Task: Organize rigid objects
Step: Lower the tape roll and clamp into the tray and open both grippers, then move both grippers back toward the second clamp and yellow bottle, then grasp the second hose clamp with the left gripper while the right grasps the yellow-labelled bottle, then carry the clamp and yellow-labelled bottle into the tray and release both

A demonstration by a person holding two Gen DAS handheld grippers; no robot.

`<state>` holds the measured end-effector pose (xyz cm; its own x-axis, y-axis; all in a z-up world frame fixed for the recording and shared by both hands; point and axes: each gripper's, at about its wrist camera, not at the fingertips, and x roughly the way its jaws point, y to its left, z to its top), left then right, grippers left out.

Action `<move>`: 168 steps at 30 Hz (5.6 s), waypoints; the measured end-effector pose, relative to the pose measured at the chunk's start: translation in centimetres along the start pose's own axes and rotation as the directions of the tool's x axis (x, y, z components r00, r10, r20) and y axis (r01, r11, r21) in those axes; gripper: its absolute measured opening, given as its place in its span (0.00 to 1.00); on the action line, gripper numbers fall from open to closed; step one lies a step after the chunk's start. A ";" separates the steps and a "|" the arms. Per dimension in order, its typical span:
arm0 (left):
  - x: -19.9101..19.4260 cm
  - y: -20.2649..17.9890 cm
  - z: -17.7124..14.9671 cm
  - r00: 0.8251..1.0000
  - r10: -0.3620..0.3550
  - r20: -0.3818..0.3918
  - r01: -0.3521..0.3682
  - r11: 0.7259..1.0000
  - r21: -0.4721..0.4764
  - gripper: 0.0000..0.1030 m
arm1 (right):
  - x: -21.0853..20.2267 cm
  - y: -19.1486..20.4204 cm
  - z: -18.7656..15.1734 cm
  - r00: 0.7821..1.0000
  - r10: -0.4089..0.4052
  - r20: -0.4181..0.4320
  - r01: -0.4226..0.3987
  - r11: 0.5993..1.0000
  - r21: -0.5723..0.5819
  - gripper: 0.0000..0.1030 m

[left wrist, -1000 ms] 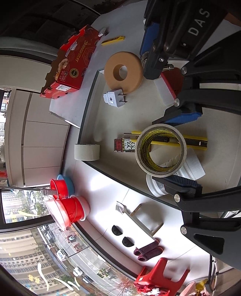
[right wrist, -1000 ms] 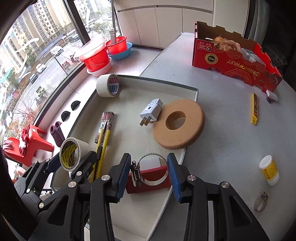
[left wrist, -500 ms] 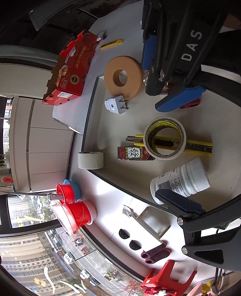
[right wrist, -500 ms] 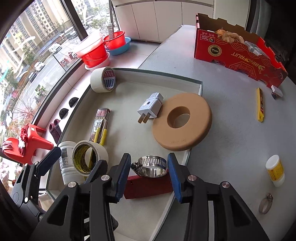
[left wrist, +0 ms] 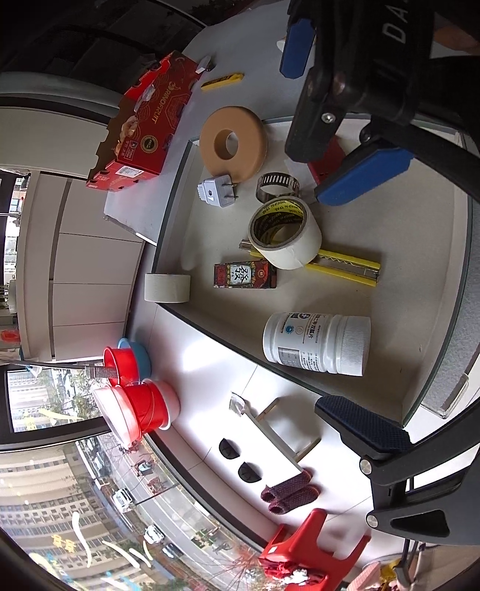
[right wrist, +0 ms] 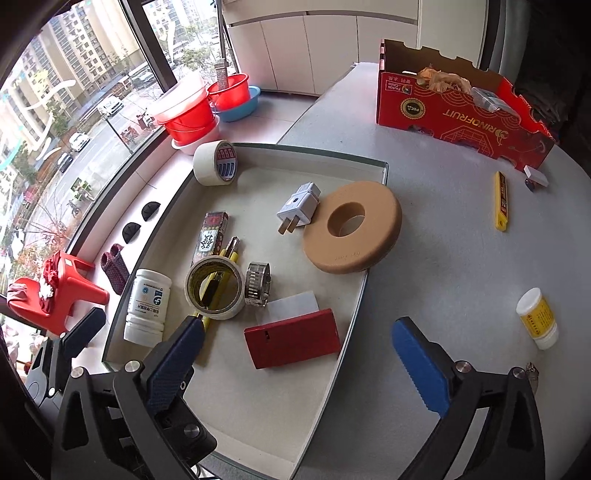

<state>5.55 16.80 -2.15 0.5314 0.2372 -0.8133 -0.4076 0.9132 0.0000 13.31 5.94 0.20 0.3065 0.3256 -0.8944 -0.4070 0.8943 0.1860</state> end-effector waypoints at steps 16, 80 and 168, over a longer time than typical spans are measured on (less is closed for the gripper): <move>-3.7 0.9 -4.1 0.999 -0.039 0.031 0.038 0.999 0.032 1.00 | -2.5 -0.2 -5.0 0.997 0.078 0.005 -0.078 0.997 0.022 0.99; -3.5 -22.3 -6.2 0.963 -0.209 -0.169 0.257 0.898 0.358 1.00 | -8.0 -25.2 -21.7 0.983 -0.181 0.015 0.148 0.848 0.509 0.99; 4.1 -28.1 -2.3 0.956 -0.254 -0.147 0.291 0.875 0.386 0.46 | -5.5 -28.3 -12.2 0.996 -0.091 -0.002 0.084 0.909 0.408 0.36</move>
<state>17.47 -8.68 -6.78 0.5025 -0.0535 -0.8629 0.0850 0.9963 -0.0123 12.59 -24.92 -5.08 0.3405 0.2420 -0.9086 0.0066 0.9657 0.2597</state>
